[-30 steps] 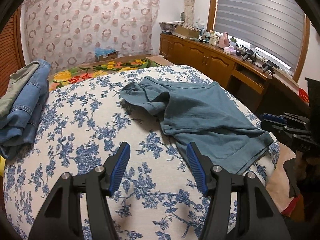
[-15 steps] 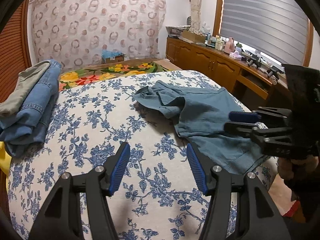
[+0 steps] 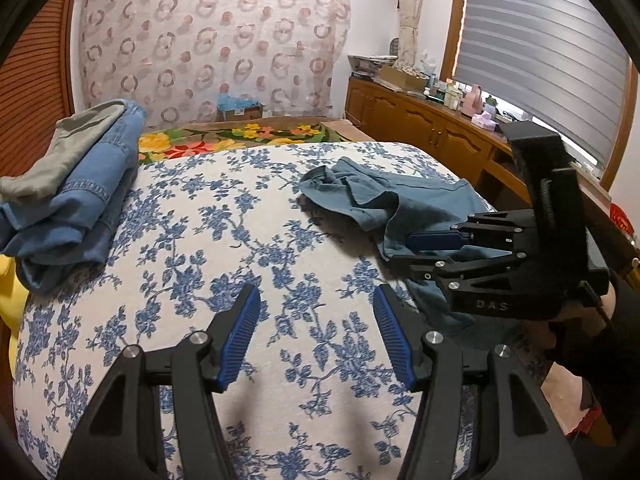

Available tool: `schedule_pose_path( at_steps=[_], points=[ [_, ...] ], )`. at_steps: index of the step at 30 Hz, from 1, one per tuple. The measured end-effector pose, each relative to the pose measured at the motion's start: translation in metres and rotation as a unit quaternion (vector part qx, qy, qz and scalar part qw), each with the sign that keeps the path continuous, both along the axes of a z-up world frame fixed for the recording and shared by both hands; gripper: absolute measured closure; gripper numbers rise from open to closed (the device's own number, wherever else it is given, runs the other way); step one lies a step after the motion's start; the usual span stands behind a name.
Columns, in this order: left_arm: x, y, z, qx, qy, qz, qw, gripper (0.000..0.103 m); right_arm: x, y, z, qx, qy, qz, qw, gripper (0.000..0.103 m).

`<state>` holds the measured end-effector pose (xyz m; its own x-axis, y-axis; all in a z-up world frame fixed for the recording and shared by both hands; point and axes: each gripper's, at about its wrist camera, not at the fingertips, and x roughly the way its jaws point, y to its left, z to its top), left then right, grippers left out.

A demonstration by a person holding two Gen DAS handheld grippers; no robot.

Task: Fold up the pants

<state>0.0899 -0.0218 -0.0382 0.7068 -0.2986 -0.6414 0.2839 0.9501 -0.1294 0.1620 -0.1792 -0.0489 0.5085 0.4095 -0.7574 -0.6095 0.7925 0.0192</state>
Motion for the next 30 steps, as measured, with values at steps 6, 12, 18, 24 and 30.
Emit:
schedule_pose_path(
  at_steps=[6,12,18,24,30],
  points=[
    [-0.001,0.006,-0.004,-0.005,0.004,0.004,1.0000,0.045,0.005,-0.001,-0.004,-0.020,-0.007,-0.013,1.000,0.087],
    [-0.001,0.003,-0.007,-0.005,0.007,-0.001,1.0000,0.045,0.005,-0.018,0.018,0.023,-0.023,-0.028,0.999,0.098],
    [-0.001,-0.006,-0.008,0.000,0.009,-0.011,0.9999,0.045,0.003,-0.033,0.040,0.038,-0.052,-0.044,0.997,0.098],
    [0.009,-0.020,-0.003,0.006,0.009,-0.028,0.9996,0.045,0.012,-0.056,0.050,0.031,-0.065,-0.068,0.995,0.098],
    [0.030,-0.035,0.001,0.009,0.009,-0.049,0.9987,0.045,0.028,-0.096,0.058,0.026,-0.081,-0.107,0.991,0.098]
  ],
)
